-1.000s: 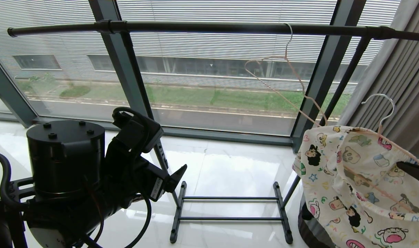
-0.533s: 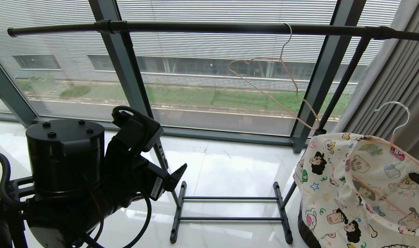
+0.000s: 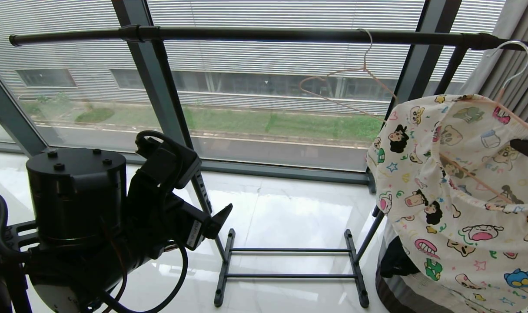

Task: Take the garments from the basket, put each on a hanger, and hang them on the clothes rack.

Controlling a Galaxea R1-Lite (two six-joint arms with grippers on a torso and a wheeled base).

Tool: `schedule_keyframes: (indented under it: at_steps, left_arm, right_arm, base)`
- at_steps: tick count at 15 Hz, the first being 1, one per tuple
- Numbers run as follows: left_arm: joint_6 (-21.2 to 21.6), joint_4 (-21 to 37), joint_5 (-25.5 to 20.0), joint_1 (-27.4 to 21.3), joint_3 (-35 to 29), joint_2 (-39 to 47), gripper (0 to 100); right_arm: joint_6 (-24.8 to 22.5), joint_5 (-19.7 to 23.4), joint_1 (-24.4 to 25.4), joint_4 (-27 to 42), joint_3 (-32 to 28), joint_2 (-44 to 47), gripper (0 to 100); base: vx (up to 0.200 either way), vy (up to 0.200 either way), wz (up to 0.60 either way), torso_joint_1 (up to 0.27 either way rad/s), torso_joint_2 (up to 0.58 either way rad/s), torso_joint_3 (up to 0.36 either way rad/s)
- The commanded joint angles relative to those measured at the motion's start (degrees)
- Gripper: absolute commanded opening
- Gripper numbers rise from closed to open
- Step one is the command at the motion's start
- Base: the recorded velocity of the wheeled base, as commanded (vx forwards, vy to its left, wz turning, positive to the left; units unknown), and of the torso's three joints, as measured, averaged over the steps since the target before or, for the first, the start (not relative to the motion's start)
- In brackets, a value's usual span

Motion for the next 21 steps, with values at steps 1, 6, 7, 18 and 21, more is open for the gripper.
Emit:
schedule_keyframes:
  at_steps: [1, 6, 7, 18, 21]
  left_arm:
    - [0.0, 0.0, 0.0, 0.0, 0.1, -0.5, 100]
    - [0.0, 0.0, 0.0, 0.1, 0.1, -0.5, 100]
    - [0.0, 0.0, 0.0, 0.5, 0.1, -0.5, 100]
    - [-0.3, 0.0, 0.0, 0.8, -0.1, -0.5, 100]
    - [-0.1, 0.0, 0.0, 1.3, -0.2, -0.6, 100]
  right_arm:
    - [0.0, 0.1, 0.0, 0.4, 0.4, 1.3, 0]
    - [-0.1, -0.4, -2.7, 1.1, 12.5, -4.3, 0]
    - [-0.1, -0.4, -4.6, 1.1, 14.5, -5.2, 0]
    - [0.1, 6.9, -7.2, -0.7, 5.5, -2.3, 0]
    - [0.1, 6.8, -5.5, -0.9, 0.3, 2.1, 0]
  base:
    - [0.000, 0.000, 0.00, 0.000, 0.00, 0.000]
    - [0.000, 0.000, 0.00, 0.000, 0.00, 0.000]
    - [0.000, 0.000, 0.00, 0.000, 0.00, 0.000]
    - [0.000, 0.000, 0.00, 0.000, 0.00, 0.000]
    - [0.000, 0.000, 0.00, 0.000, 0.00, 0.000]
